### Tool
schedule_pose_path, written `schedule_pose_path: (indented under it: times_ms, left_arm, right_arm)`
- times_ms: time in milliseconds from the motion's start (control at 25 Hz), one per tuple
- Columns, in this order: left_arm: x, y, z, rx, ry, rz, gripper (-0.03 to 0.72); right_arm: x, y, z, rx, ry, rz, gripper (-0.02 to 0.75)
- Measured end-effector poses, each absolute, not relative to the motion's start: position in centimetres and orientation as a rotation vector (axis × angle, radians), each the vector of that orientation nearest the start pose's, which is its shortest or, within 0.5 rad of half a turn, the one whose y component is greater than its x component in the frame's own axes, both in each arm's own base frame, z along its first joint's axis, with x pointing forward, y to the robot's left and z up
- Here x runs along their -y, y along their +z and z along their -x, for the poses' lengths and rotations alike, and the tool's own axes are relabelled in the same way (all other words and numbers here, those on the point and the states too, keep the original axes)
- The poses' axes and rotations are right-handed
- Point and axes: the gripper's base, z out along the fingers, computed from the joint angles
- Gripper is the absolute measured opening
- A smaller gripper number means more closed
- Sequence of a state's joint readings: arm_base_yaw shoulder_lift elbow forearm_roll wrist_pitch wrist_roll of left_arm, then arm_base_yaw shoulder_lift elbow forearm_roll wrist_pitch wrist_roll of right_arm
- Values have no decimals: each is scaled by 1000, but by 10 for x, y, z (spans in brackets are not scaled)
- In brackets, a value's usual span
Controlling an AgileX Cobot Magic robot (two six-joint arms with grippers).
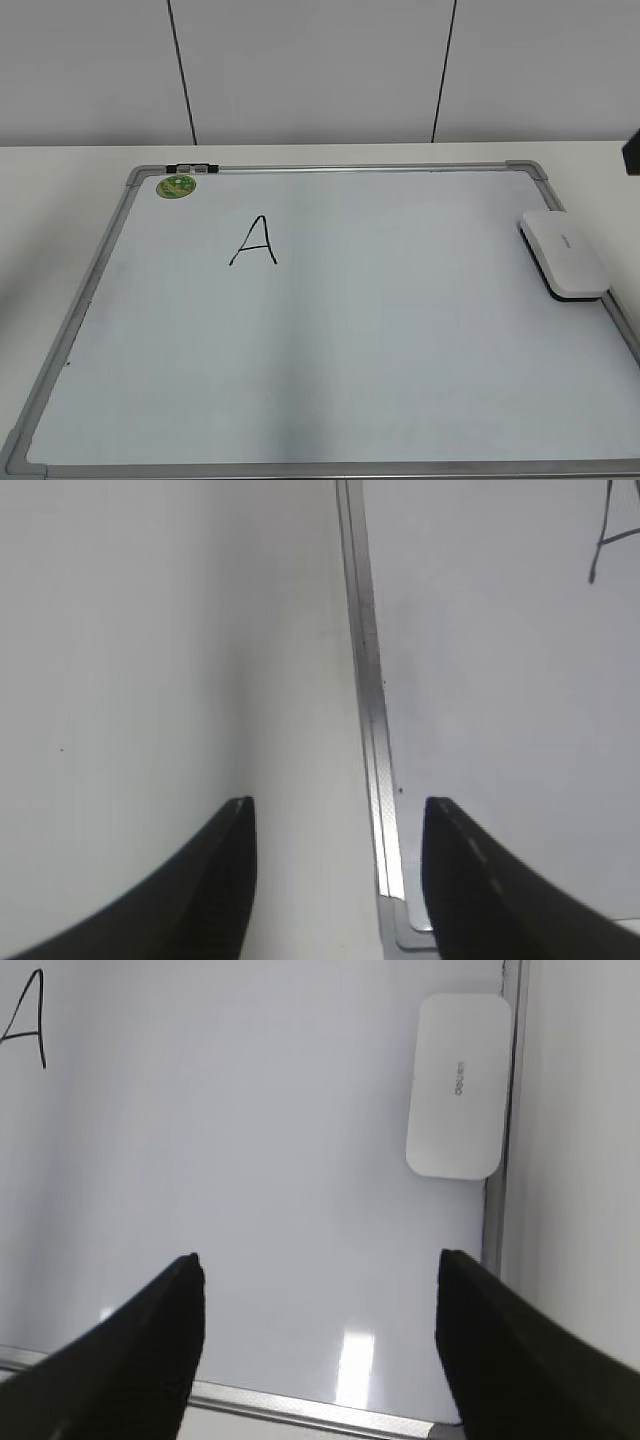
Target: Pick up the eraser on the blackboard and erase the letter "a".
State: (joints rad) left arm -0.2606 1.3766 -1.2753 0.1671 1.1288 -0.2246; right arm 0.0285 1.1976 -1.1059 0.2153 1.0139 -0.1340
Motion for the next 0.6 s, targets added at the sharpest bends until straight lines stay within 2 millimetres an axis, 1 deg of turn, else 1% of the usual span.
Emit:
schedule_pose_path:
  times_ms: [40, 160, 200, 240, 280, 360, 480, 600]
  left_arm:
    - [55, 344, -258, -2668, 62, -94, 388]
    - [50, 351, -226, -2590, 18, -101, 379]
    - [49, 349, -216, -2581, 12, -111, 376]
    - [48, 348, -204, -2564, 5, -121, 373]
    - [46, 348, -193, -2544, -1, -132, 371]
    - [42, 338, -171, -2541, -6, -153, 370]
    - [34, 325, -140, -2516, -18, -163, 370]
    - [24, 316, -109, -2463, -32, -167, 370]
  right_arm:
    - [-23, 344, -222, -2557, 237, 130, 534]
    - [-22, 330, -187, -2559, 236, 128, 534]
    - [-22, 328, -181, -2554, 236, 128, 534]
    - [-21, 322, -165, -2545, 235, 128, 534]
    - [-21, 317, -153, -2536, 234, 126, 534]
    - [-20, 309, -132, -2517, 237, 115, 533]
    - [-19, 293, -108, -2502, 239, 105, 533]
    - [-19, 281, -90, -2496, 250, 78, 533]
